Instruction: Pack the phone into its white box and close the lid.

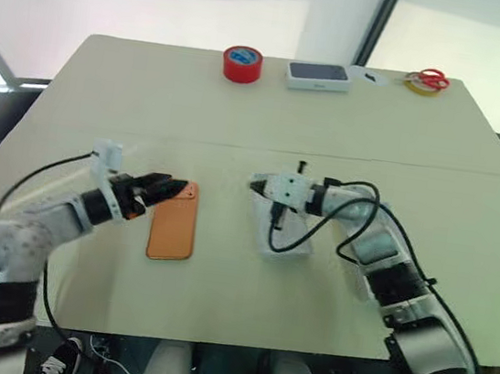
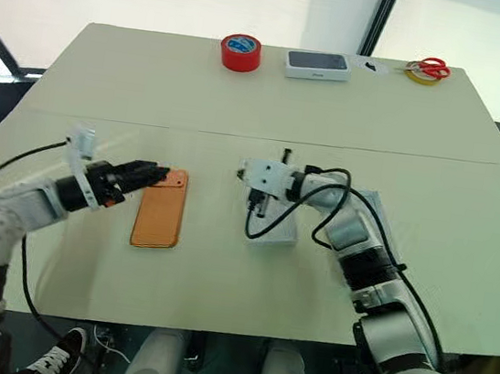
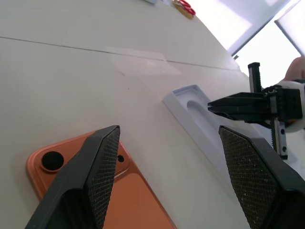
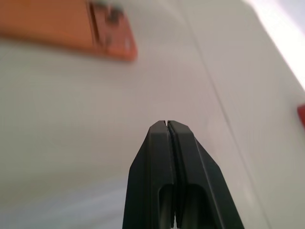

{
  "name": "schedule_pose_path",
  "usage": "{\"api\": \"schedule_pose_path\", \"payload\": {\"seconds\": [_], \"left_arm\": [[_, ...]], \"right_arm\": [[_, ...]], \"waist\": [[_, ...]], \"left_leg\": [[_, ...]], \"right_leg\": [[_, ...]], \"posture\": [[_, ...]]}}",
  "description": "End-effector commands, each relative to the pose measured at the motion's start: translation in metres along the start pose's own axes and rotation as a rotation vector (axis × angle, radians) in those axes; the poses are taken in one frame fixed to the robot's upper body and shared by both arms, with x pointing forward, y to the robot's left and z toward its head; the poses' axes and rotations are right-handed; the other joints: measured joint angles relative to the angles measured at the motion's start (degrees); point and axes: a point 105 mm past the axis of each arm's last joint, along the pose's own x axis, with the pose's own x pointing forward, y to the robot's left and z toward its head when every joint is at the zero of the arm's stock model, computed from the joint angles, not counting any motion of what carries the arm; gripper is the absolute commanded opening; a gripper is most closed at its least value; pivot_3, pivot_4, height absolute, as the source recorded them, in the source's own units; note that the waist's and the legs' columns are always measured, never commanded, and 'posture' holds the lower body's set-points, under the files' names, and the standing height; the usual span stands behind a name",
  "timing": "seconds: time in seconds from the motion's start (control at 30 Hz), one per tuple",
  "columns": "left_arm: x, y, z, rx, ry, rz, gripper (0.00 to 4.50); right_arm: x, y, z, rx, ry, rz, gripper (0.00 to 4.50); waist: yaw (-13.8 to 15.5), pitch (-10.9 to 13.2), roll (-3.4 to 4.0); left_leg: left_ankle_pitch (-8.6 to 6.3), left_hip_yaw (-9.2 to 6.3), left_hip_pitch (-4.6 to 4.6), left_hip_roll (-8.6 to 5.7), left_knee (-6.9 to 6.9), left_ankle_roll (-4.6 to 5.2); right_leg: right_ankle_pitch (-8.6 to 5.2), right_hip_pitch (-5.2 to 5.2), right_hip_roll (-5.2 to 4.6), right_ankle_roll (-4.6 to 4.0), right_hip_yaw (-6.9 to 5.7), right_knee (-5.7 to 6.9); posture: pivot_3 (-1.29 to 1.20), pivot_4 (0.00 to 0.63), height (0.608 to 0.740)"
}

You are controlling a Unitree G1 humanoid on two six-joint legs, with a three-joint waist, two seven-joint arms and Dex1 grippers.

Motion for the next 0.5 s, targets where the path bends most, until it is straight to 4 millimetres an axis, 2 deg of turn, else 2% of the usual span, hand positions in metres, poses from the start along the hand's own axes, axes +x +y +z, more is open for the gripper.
{"api": "schedule_pose_path", "payload": {"seconds": [0.03, 0.2, 0.37, 0.5], "left_arm": [[-0.023, 0.011, -0.005, -0.086, 0.07, 0.055, 3.48], [-0.04, 0.033, -0.022, -0.159, 0.103, 0.156, 3.48], [-0.031, 0.033, -0.039, -0.187, 0.139, 0.157, 3.48], [-0.018, 0.031, -0.058, -0.211, 0.169, 0.157, 3.48]], "right_arm": [[0.019, 0.0, 0.03, -0.004, -0.068, 0.004, 0.05], [0.057, 0.035, 0.045, -0.042, -0.07, 0.128, 0.05], [0.071, 0.062, 0.015, -0.2, 0.155, 0.304, 0.05], [0.074, 0.069, 0.017, -0.211, 0.175, 0.36, 0.05]], "waist": [[0.01, 0.0, 0.0], [0.13, 0.0, 0.0], [0.6, -0.05, -0.09], [0.24, -0.16, -0.01]], "left_leg": [[0.0, 0.03, 0.0, -0.01, 0.0, 0.0], [0.0, 0.06, 0.0, -0.01, -0.06, -0.04], [-0.07, 0.01, -0.02, -0.04, -0.01, -0.18], [-0.03, 0.04, 0.01, -0.04, -0.1, -0.17]], "right_leg": [[0.0, 0.0, 0.0, 0.0, 0.0, 0.0], [0.0, -0.12, 0.0, -0.01, 0.01, 0.0], [0.02, -0.23, -0.01, -0.05, 0.0, -0.12], [0.02, -0.19, -0.01, -0.05, 0.03, -0.09]], "posture": [[0.0, 0.15, 0.74], [0.0, 0.15, 0.74], [0.0, 0.15, 0.74], [0.0, 0.15, 0.74]]}}
